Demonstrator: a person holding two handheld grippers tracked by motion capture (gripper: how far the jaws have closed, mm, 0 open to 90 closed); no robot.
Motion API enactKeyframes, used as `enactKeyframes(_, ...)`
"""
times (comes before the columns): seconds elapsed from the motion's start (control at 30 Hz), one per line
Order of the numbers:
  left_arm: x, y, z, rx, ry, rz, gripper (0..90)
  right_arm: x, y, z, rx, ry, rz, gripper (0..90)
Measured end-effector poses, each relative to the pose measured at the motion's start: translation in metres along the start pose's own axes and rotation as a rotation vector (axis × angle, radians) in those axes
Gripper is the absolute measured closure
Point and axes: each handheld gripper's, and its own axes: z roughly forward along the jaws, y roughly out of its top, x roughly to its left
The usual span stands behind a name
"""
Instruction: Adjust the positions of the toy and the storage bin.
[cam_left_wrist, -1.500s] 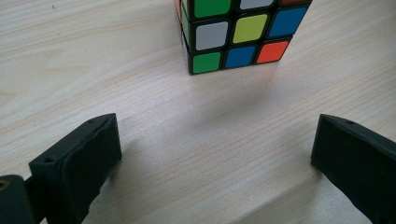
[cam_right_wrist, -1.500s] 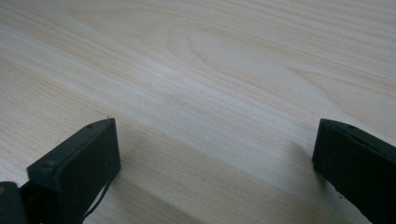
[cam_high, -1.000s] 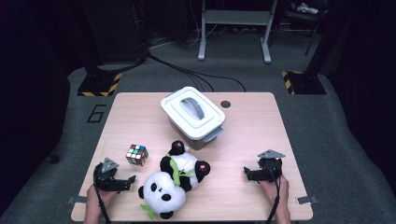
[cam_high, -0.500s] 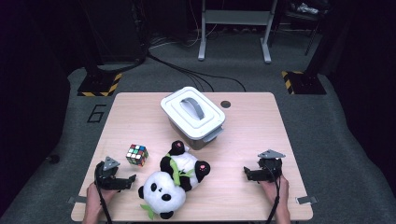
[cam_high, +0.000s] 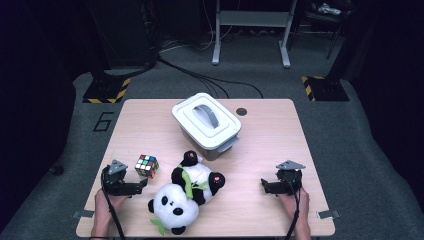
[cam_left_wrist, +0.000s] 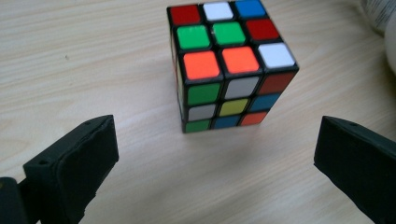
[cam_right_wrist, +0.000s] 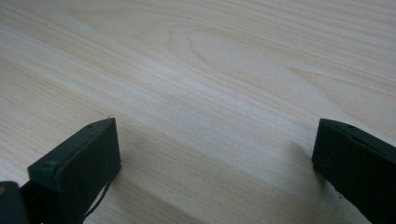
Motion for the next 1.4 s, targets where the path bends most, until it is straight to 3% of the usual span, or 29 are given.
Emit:
enactKeyframes(0.37, -0.007, 0.02, 0.013, -0.003, -0.003, -0.003, 0.0, 0.0, 0.0, 0.0, -0.001, 0.0, 0.0, 0.3)
enactKeyframes(0.63, -0.009, 0.028, 0.023, 0.004, 0.02, 0.003, 0.3, 0.0, 0.0, 0.0, 0.0, 0.001, -0.002, 0.4)
enactKeyframes(0.8, -0.01, 0.029, 0.024, -0.002, 0.024, 0.009, 13.3, 0.0, 0.0, 0.0, 0.0, 0.001, -0.002, 0.5)
enactKeyframes(1.0, -0.01, 0.03, 0.028, 0.011, 0.024, 0.015, 18.6, 0.0, 0.0, 0.0, 0.0, 0.002, -0.002, 0.7)
enactKeyframes(1.23, -0.01, 0.028, 0.031, 0.003, 0.029, 0.021, 32.8, 0.0, 0.0, 0.0, -0.001, 0.002, -0.003, 0.9)
enactKeyframes(1.4, -0.011, 0.027, 0.031, 0.0, 0.027, 0.034, 33.9, -0.001, 0.0, -0.001, 0.001, 0.0, -0.01, 1.8)
